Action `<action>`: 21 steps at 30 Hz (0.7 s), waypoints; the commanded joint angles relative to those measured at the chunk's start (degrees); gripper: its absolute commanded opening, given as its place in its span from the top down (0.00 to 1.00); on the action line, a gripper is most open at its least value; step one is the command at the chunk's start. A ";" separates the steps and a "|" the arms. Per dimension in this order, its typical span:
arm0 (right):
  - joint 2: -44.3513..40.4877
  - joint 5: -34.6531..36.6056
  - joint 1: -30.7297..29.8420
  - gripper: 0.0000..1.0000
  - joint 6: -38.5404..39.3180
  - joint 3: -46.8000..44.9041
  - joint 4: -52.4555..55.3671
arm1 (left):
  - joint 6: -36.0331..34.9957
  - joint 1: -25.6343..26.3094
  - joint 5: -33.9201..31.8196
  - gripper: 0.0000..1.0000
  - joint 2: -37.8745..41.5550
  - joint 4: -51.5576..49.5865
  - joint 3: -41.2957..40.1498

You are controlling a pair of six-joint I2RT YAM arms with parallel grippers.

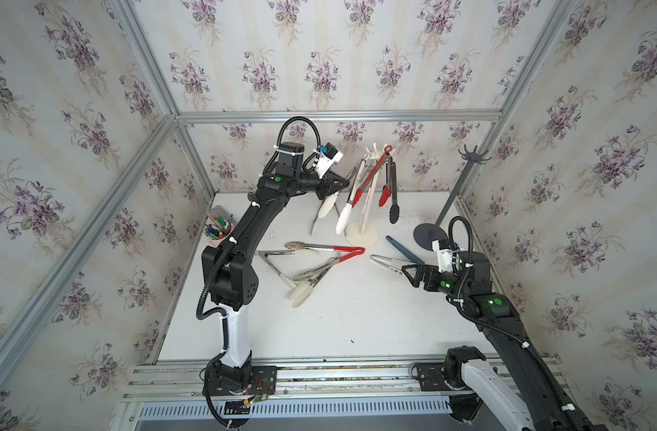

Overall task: Hang food tongs on kitchen utensil racks
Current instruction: Hang the food tongs on the rack.

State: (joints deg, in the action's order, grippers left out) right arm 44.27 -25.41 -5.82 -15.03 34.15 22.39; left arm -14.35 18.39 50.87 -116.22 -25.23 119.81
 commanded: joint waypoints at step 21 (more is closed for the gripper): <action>-2.74 0.49 -0.06 0.02 2.96 11.03 3.56 | 2.16 0.24 -3.40 0.42 0.76 0.66 0.51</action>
State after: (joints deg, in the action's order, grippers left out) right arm 41.56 -24.91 -5.82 -13.28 44.05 24.71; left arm -13.58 18.59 48.16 -116.01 -25.80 119.87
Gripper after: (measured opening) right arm 0.982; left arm 0.546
